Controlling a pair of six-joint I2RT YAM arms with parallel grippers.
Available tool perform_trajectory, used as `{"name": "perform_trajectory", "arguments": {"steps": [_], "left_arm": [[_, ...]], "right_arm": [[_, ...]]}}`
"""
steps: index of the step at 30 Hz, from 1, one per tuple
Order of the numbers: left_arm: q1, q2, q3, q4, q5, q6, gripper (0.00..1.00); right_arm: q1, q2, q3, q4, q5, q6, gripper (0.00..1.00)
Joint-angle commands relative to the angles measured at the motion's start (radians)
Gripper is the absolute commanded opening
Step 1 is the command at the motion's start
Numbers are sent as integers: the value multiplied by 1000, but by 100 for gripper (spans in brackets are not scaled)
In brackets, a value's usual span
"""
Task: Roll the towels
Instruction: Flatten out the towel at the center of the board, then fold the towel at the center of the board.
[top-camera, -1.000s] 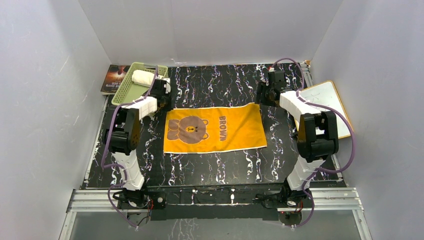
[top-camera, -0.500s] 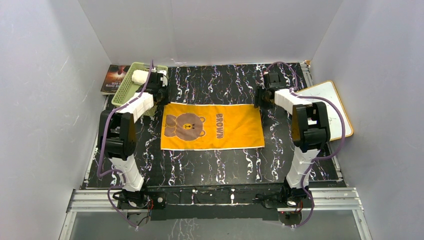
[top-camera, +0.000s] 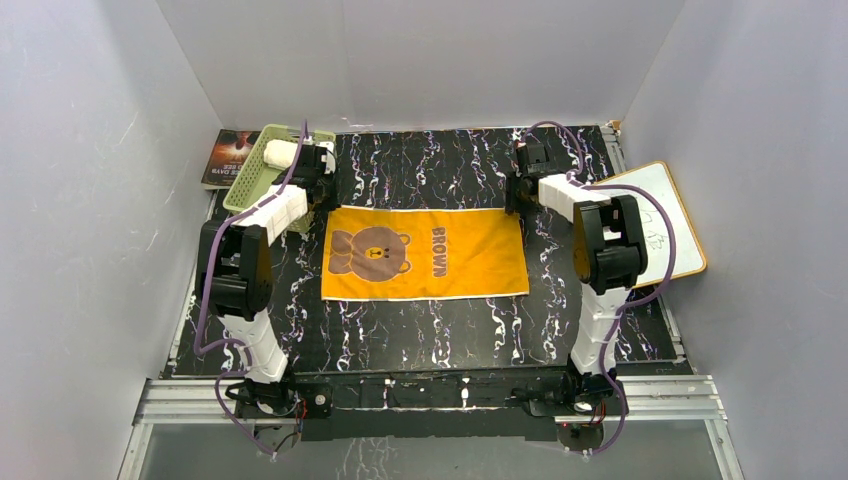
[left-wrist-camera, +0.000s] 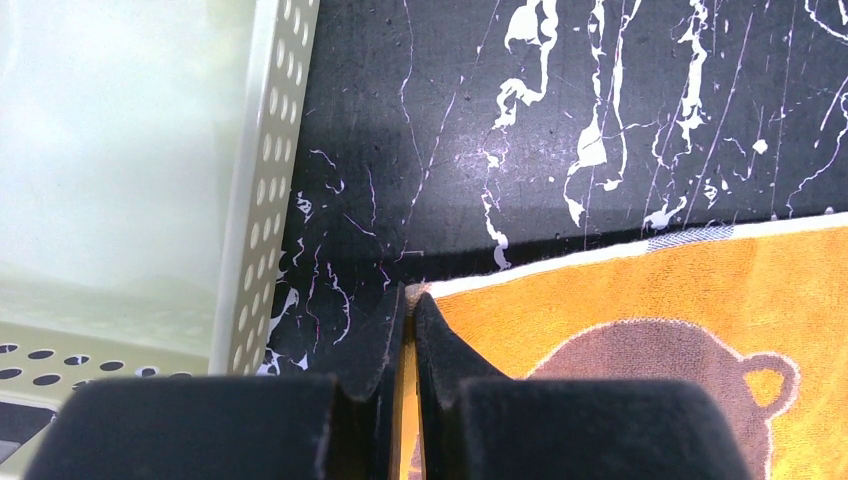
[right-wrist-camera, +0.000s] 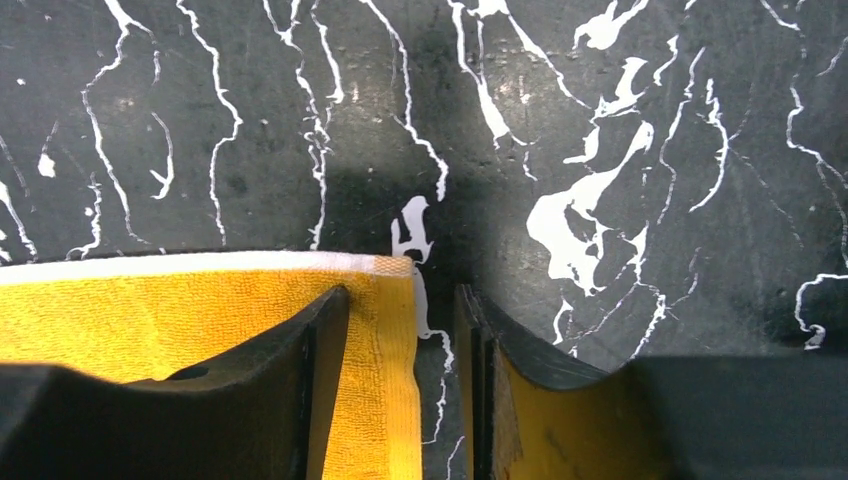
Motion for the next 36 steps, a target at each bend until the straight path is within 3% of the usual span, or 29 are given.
{"name": "perform_trajectory", "arguments": {"steps": [1, 4, 5, 11, 16, 23, 26, 36], "left_arm": [[8, -29, 37, -26, -14, 17, 0], [9, -33, 38, -30, -18, 19, 0], [9, -35, 38, -29, -18, 19, 0], [17, -36, 31, 16, 25, 19, 0], [23, -51, -17, 215, 116, 61, 0], [73, -35, 2, 325, 208, 50, 0], [76, -77, -57, 380, 239, 51, 0], [80, -291, -465, 684, 316, -12, 0]], "right_arm": [[-14, 26, 12, 37, 3, -8, 35], [-50, 40, -6, 44, -69, 23, 2], [-57, 40, -11, 45, -74, 26, 0], [-68, -2, -10, 50, -92, 35, 0], [-69, -60, 48, 69, -49, 37, 0], [-81, -67, 140, 8, -2, 33, 0], [-81, -134, 71, 36, 17, 61, 0], [-81, -507, -308, 132, -27, 216, 0]]}}
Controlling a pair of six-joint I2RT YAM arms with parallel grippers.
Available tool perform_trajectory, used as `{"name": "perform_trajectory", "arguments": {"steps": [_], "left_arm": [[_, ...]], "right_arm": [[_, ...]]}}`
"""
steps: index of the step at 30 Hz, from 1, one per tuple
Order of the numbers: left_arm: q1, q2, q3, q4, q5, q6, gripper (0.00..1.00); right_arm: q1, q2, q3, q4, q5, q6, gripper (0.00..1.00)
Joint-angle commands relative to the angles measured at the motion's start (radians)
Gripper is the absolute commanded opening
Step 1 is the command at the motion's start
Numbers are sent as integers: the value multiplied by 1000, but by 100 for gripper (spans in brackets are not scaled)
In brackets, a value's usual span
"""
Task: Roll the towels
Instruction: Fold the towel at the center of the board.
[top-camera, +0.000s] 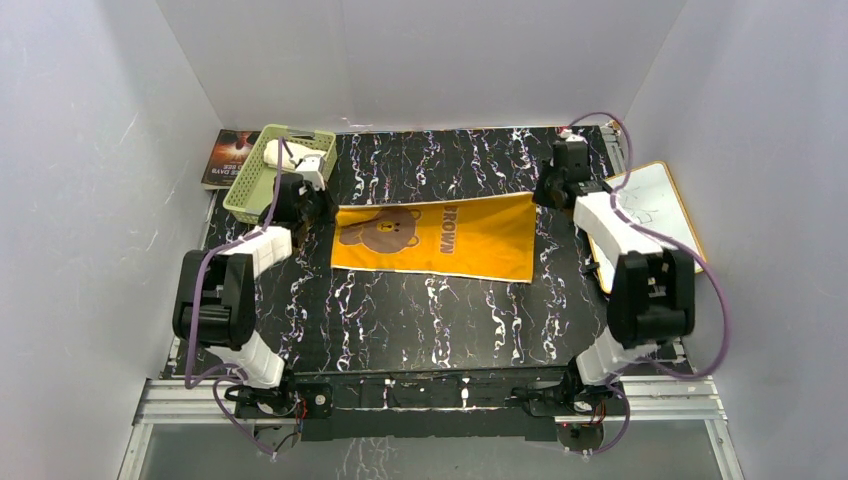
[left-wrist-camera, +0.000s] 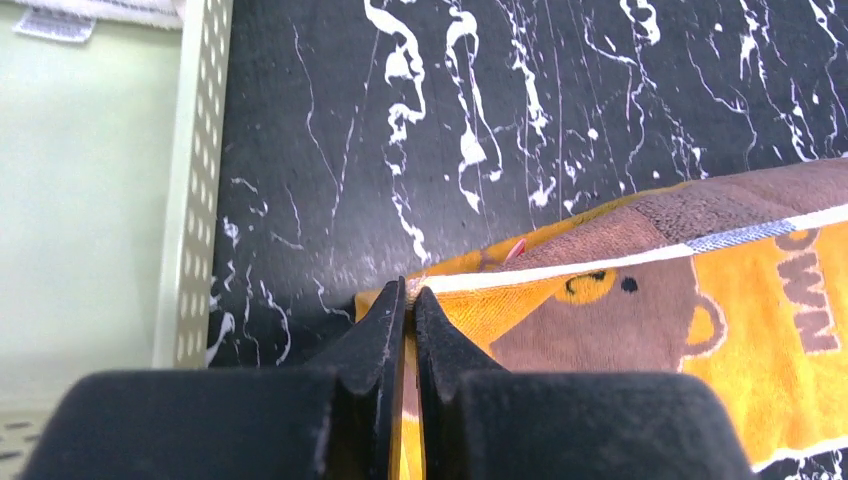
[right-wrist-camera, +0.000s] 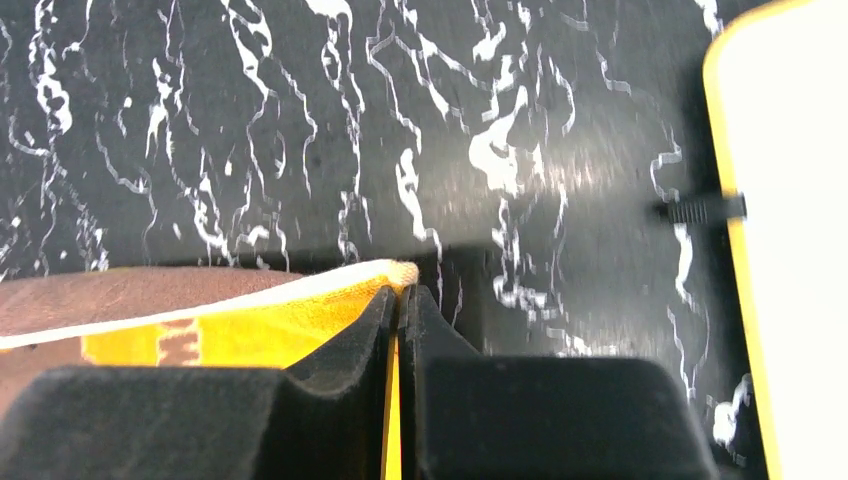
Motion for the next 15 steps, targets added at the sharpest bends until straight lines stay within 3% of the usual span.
{"name": "perform_trajectory", "arguments": {"steps": [1, 13, 14, 15], "left_arm": [[10, -115, -97, 162, 27, -26, 0], [10, -220, -279, 208, -6, -130, 0], [9, -233, -294, 214, 7, -147, 8], [10, -249, -321, 233, 22, -170, 19]], "right_arm": [[-8, -173, -180, 88, -10, 85, 0], [-9, -460, -489, 72, -62, 140, 0], [-8, -476, -504, 60, -64, 144, 5], [-9, -524, -522, 50, -61, 153, 17]]}}
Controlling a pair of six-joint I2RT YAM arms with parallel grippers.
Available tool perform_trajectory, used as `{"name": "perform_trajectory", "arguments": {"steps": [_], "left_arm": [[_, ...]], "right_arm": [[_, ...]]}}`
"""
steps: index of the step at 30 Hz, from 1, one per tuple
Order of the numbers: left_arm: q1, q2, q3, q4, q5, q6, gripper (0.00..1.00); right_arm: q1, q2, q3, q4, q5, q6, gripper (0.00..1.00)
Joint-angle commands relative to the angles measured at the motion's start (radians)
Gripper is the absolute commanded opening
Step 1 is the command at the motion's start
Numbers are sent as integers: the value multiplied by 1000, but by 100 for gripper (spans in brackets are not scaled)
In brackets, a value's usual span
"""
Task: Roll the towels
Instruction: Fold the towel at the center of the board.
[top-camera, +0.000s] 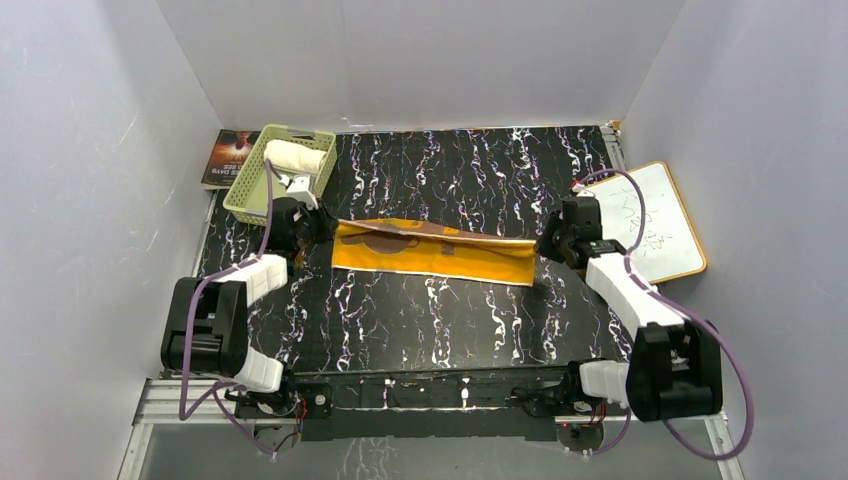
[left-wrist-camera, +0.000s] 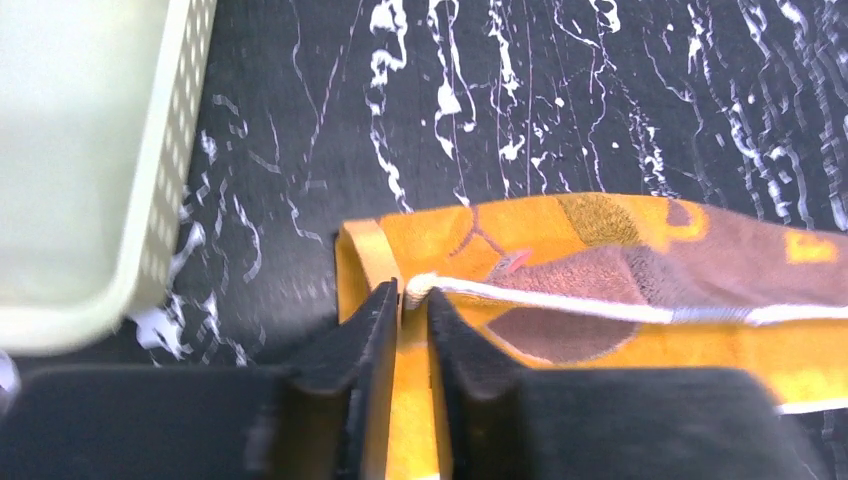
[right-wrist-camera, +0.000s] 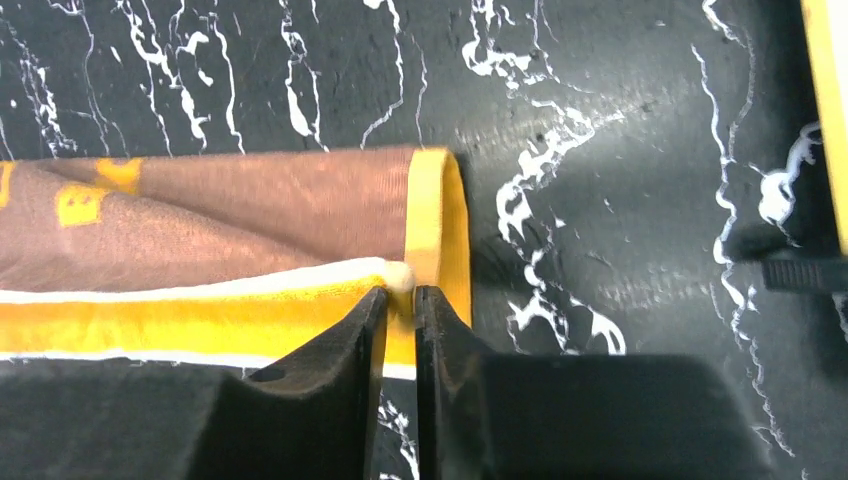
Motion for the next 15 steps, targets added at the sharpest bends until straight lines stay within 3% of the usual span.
{"name": "perform_trajectory", "arguments": {"steps": [1, 2, 3, 5, 10, 15], "left_arm": [[6, -94, -86, 100, 25, -91, 28], [4, -121, -121, 136, 37, -115, 35], [2, -159, -147, 161, 40, -128, 50], [-3, -242, -178, 173, 22, -132, 57], [-12, -369, -117, 91, 3, -107, 61], [-12, -216, 70, -120, 119, -86, 54]], "right_arm": [[-7, -174, -63, 23, -12, 33, 29], [-7, -221, -88, 30, -9, 38, 36], [-8, -275, -110, 39, 4, 47, 40], [-7, -369, -140, 66, 37, 57, 46], [-2, -400, -96, 123, 61, 53, 43], [22, -199, 3, 129, -16, 28, 33]]}}
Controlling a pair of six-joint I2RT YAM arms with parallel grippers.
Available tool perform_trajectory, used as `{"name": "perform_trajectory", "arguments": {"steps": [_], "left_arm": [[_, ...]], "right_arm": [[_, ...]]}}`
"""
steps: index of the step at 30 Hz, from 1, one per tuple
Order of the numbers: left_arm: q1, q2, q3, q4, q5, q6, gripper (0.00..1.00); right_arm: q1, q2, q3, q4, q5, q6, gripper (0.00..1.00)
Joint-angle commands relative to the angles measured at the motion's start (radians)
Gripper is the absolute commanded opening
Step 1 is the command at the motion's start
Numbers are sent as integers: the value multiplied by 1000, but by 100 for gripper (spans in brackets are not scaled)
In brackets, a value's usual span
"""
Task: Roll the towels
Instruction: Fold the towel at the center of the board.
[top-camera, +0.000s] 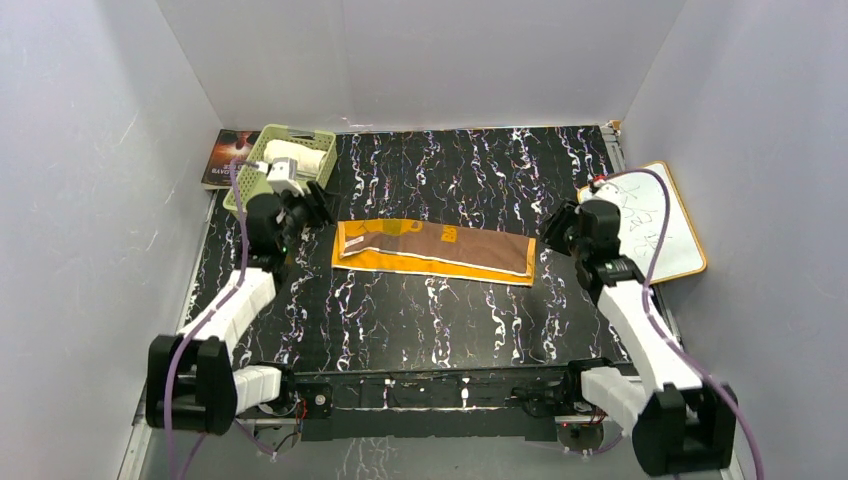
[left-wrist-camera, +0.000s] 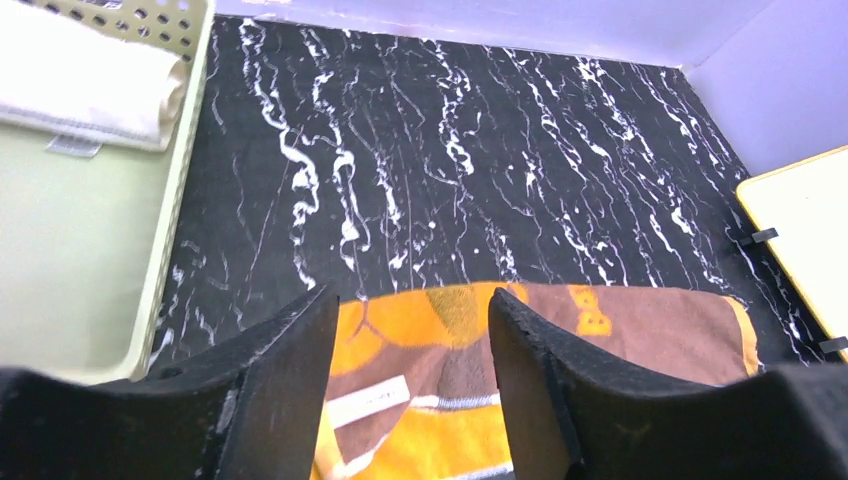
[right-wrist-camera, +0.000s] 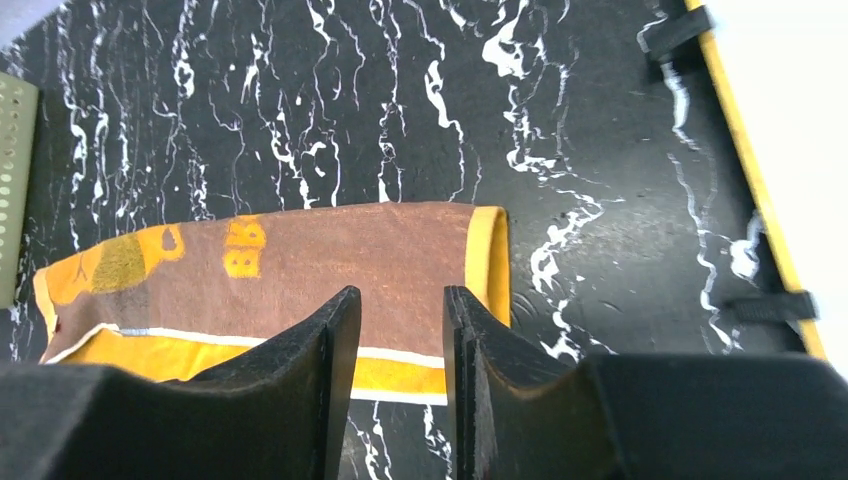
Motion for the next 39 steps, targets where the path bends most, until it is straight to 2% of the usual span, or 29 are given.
{"name": "perform_trajectory", "arguments": {"steps": [1, 6, 10, 17, 29, 33, 39], "left_arm": [[-5, 163, 166, -215, 80, 16, 52], [-6, 298, 245, -365, 7, -13, 46], [-6, 345, 270, -449, -42, -8, 51], [-6, 414, 227, -406, -21, -25, 51], [-5, 507, 227, -311, 14, -30, 45], [-6, 529, 233, -276, 44, -34, 38], [-5, 551, 234, -252, 73, -44, 17]], "right_arm": [[36, 179, 115, 55, -57, -20, 32], [104, 330, 166, -5, -76, -45, 31], [114, 342, 123, -2, -74, -54, 32], [114, 337, 74, -7, -65, -84, 33], [114, 306, 49, -12, -43, -94, 33], [115, 307, 51, -13, -42, -96, 33], [113, 313, 51, -14, -39, -97, 33]]}}
